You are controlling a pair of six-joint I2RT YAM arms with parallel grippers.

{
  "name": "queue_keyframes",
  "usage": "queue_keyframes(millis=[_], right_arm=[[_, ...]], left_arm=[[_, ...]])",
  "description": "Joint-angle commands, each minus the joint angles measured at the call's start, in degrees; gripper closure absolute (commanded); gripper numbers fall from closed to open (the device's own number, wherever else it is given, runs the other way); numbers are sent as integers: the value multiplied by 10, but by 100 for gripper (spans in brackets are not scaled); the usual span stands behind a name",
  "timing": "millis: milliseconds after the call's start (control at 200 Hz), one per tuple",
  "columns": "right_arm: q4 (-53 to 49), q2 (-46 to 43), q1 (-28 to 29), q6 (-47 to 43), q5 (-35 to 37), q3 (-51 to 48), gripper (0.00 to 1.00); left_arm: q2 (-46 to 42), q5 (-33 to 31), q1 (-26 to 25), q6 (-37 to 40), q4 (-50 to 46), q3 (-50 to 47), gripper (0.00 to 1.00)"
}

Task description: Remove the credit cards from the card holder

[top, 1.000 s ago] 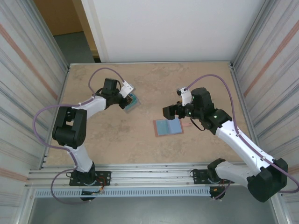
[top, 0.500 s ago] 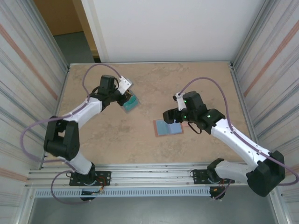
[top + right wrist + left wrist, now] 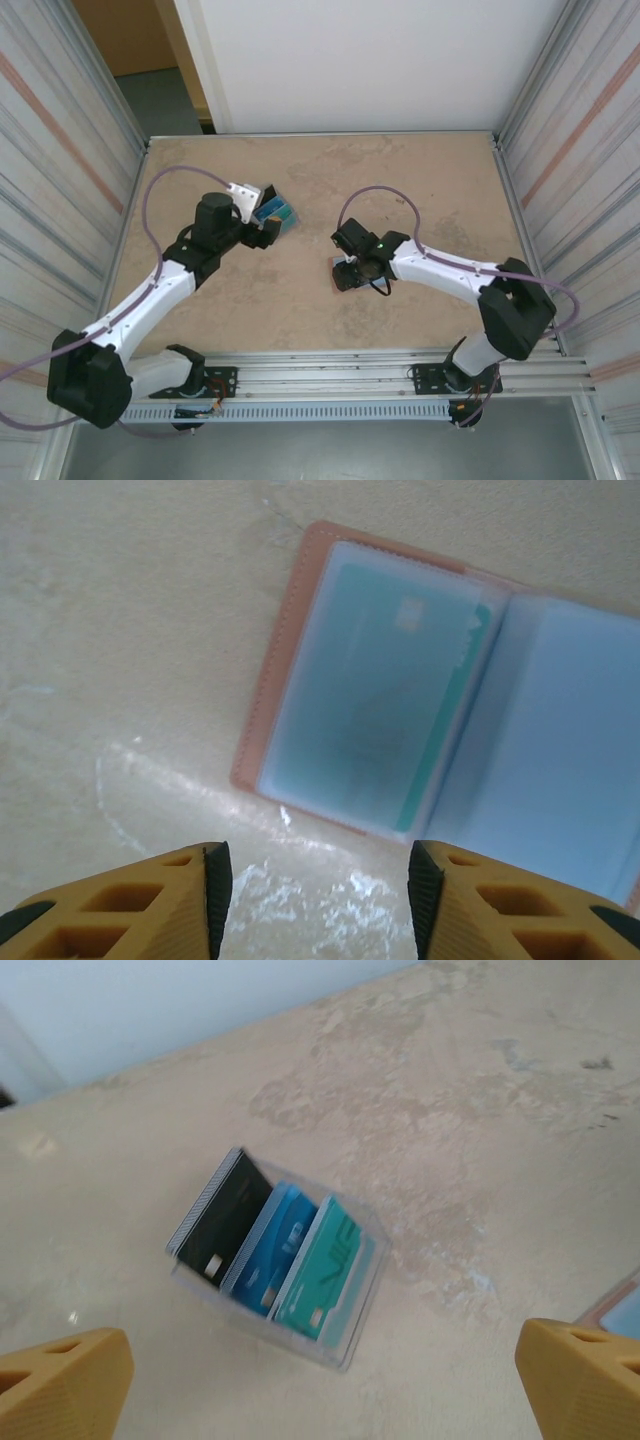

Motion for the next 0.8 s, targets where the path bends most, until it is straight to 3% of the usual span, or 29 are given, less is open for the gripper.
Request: queue_keyframes(millis=[0, 256, 581, 716, 797], right_arm=[[-10, 32, 3, 4, 16, 32, 47], [-10, 103, 0, -8, 16, 62, 45], [6, 151, -8, -5, 7, 55, 42], [6, 160, -12, -3, 8, 52, 54], [11, 155, -17, -3, -1, 48, 55]], left_arm=[[-40, -68, -1, -75, -11, -24, 1], [-42, -86, -1, -97, -37, -31, 1], [-33, -64, -2, -99, -23, -27, 1], [-30, -58, -1, -99, -27, -26, 1], [-32, -54, -1, -99, -25, -25, 1]])
